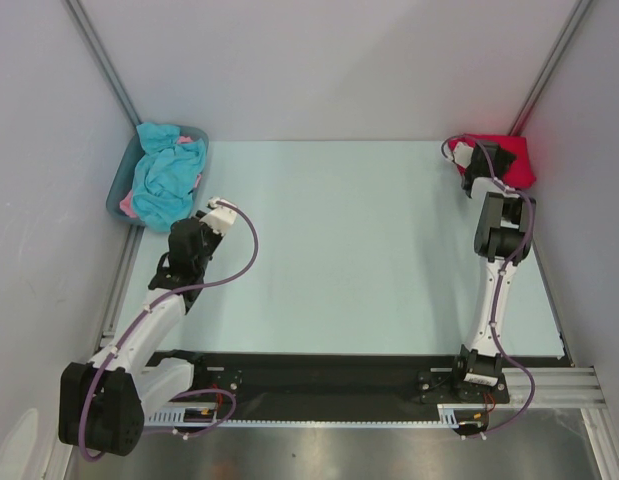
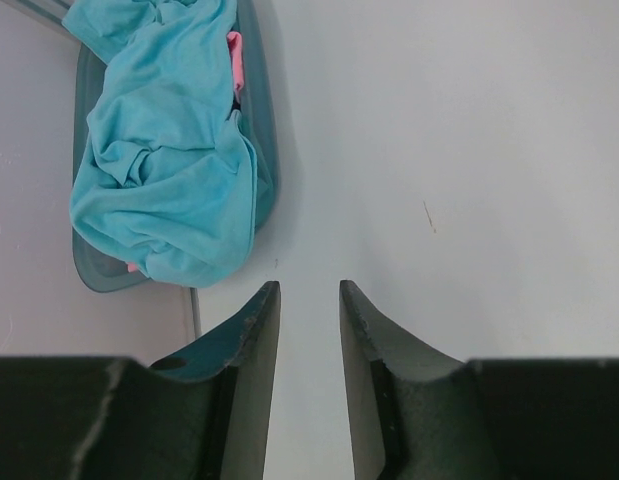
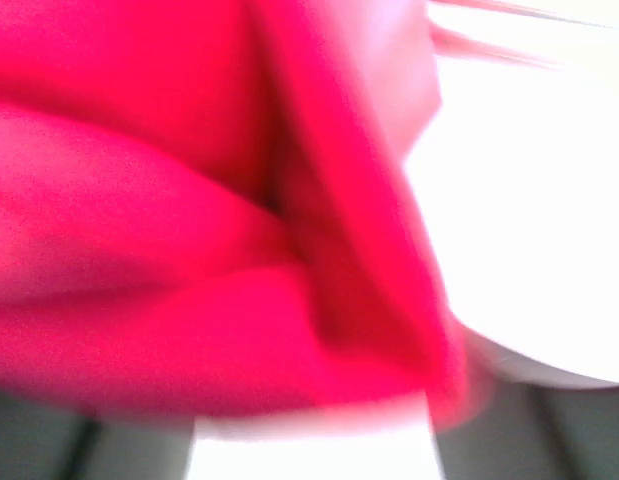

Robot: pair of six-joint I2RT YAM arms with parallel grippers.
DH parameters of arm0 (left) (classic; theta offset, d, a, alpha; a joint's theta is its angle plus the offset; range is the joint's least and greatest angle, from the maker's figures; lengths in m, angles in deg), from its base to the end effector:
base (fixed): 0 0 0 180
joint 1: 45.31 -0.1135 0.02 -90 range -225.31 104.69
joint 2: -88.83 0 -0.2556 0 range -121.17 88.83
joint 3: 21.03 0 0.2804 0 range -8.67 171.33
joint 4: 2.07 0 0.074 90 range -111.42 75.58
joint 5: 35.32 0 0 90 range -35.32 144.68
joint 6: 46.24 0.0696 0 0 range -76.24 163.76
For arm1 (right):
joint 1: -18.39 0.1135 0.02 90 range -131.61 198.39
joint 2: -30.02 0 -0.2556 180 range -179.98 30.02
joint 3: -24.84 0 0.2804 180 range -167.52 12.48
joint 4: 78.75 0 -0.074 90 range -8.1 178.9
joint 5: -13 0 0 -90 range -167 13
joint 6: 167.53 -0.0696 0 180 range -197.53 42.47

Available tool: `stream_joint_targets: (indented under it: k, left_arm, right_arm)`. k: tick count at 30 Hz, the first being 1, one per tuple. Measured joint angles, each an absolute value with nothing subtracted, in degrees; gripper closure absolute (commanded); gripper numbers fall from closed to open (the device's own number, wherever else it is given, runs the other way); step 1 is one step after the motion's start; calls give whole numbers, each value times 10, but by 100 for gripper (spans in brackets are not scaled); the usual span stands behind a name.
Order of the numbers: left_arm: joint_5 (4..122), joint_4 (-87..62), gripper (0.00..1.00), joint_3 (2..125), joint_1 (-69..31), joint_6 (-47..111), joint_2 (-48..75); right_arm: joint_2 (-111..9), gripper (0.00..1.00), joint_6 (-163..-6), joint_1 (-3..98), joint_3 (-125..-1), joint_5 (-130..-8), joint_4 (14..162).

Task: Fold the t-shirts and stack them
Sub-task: Neatly place the folded tshirt to the corner

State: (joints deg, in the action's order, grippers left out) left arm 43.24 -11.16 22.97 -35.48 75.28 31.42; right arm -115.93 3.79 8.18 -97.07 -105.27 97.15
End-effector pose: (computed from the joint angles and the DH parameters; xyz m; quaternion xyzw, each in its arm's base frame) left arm 0.2846 -0.0353 0.2094 0.2403 0.7936 0.1854 0.5273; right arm 0.5917 -0.1401 0.0786 -0.3816 0.7497 -0.5033 0.1976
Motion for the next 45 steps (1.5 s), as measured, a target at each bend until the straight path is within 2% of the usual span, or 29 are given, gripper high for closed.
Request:
stream_joint_targets:
  k: [4,10,13,14,15,16,20,26,30,37,42,45]
  left_arm:
    - [432,-112,61,230,-355,753,315]
    - [432,-111,59,230,-355,753,319]
    - [432,-110,59,230,-355,753,320]
    - [432,-110,59,230,-355,753,320]
    - [432,-110,59,230,-355,753,320]
    - [433,-110,59,230,-355,753,320]
    - [432,-110,59,230,-355,753,323]
    - [432,-109,59,230,-355,753,326]
    - [432,-109,59,230,-355,753,326]
    - [429,-107,59,229,-355,758,328]
    - [428,-107,60,229,-356,762,328]
    - [427,-105,60,229,-356,764,323]
  right_arm:
    - [-1121,5,16,80,-925,-1043,979]
    - [-1006,5,-20,85,-764,-1005,960]
    - [-947,9,-39,89,-700,-974,923]
    - [-930,25,-46,90,-683,-966,909]
    - [-915,46,-48,92,-672,-957,894]
    - [-904,99,-53,94,-667,-947,877]
    - [-883,100,-82,100,-677,-932,857]
    - [-900,100,-91,105,-768,-946,862]
    - [-965,100,-79,106,-855,-971,902]
    - [-1145,100,-39,100,-978,-1004,914]
    - [-1160,100,-18,105,-981,-1021,932]
    - [-1135,100,-6,110,-918,-1015,978]
